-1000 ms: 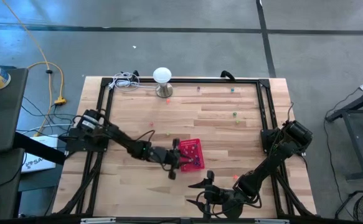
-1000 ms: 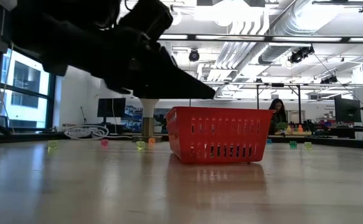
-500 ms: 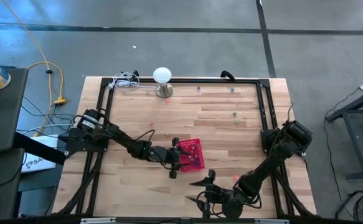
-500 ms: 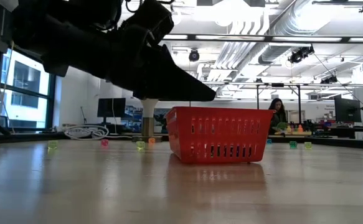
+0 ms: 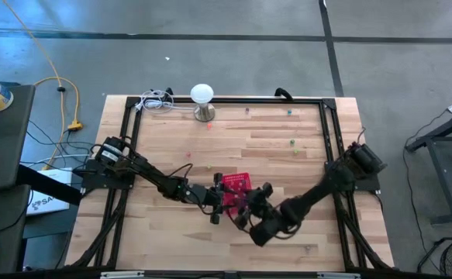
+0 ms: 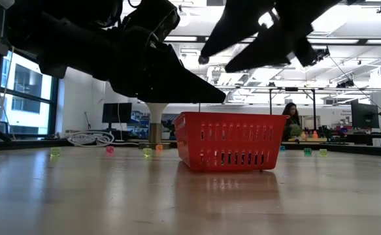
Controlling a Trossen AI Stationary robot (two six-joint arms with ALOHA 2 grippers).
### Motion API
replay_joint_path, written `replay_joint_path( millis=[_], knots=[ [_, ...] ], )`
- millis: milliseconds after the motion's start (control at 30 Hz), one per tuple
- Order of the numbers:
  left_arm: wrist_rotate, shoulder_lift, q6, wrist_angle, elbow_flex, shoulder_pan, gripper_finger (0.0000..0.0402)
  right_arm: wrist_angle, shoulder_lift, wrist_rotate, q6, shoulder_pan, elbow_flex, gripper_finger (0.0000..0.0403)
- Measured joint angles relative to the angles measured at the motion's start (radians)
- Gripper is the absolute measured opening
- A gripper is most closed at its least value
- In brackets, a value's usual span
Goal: Pick & Place Dice
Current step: Put the red die into the red basket, then put the orange die into the red basket
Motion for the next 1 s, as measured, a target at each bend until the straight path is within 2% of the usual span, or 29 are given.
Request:
replay_joint_path(
  millis=[433,700,833,1000],
  knots=[
    [-0.040,0.000,0.031,0.015,0.000,-0.001,0.0196,-0.049,0.000,-0.092,0.029,-0.068,0.000,0.0231],
    [-0.048,-0.001,0.100,0.075,0.001,-0.024,0.0196,-0.166,0.000,-0.116,0.147,-0.078,0.000,0.0231],
    [-0.055,-0.001,0.111,0.078,0.001,-0.029,0.0196,-0.167,0.000,-0.117,0.147,-0.076,0.000,0.0231],
    [-0.101,-0.001,0.108,0.087,0.001,-0.044,0.0196,-0.155,-0.004,-0.106,0.057,-0.045,0.000,0.0231]
  ],
)
